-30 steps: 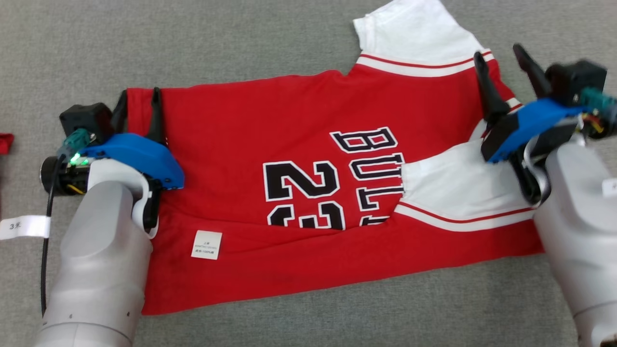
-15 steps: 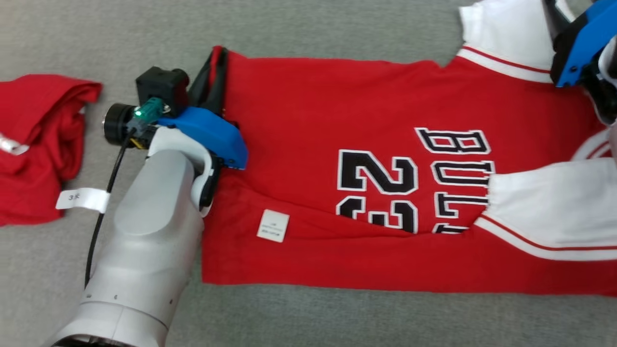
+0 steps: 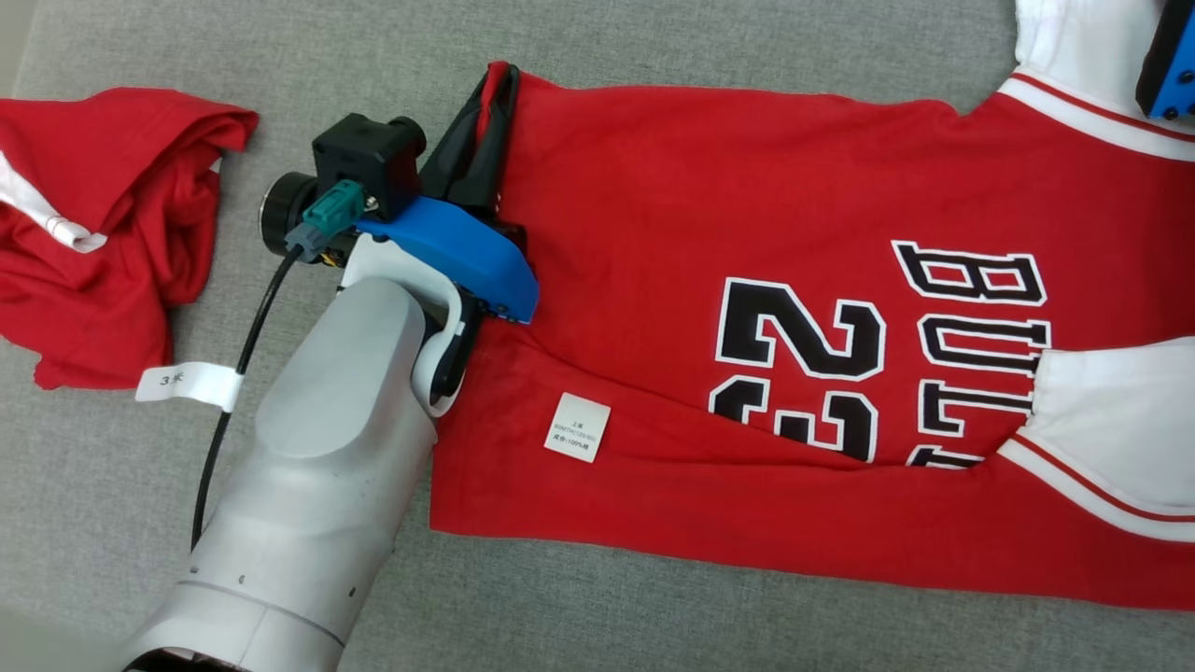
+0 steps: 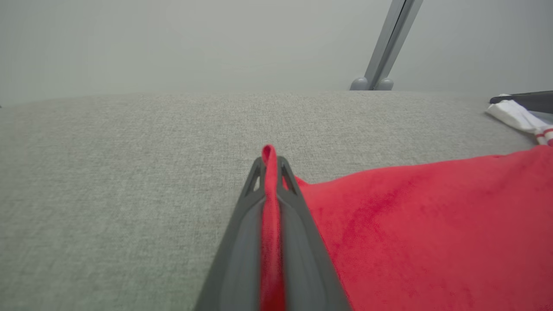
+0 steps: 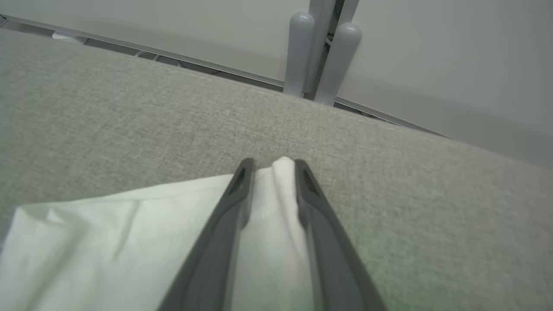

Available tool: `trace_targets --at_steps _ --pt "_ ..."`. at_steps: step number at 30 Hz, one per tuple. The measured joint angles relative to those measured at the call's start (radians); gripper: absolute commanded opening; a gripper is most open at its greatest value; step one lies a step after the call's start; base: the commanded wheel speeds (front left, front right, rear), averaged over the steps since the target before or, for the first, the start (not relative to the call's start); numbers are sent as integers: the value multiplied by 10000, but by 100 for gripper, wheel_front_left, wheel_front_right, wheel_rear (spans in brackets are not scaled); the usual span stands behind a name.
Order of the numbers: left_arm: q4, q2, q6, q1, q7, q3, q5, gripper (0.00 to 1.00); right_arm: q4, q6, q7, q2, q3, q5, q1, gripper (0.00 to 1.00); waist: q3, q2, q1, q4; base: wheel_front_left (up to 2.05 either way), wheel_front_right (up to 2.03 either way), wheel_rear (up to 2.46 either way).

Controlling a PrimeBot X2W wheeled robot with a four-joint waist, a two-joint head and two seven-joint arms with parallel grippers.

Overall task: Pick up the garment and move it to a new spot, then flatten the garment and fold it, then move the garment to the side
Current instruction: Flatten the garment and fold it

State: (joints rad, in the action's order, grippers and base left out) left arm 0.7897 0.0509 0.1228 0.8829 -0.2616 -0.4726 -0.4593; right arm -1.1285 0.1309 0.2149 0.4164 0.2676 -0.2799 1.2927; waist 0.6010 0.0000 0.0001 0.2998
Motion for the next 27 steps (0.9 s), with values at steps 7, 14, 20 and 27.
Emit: trace_targets --at_steps 7,14,20,27 --pt "-433 31 -127 -82 0 759 242 0 67 0 -2061 -105 -362 -48 55 0 -122 0 0 -335 0 0 0" --pt "-665 384 -134 -628 0 1413 884 0 330 0 -3599 -892 -706 -1118 -387 0 -544 0 -1 -962 0 0 0" --pt "-759 803 -134 -1247 0 2159 1214 0 1221 -2 -4184 -982 -301 -2291 -1755 0 -1152 0 -1 -1624 0 0 0" --pt "-817 1208 -102 -2435 0 2811 1582 0 2633 -2 -4370 -951 479 -3754 -3819 0 -2068 0 -2 -2412 0 0 0"
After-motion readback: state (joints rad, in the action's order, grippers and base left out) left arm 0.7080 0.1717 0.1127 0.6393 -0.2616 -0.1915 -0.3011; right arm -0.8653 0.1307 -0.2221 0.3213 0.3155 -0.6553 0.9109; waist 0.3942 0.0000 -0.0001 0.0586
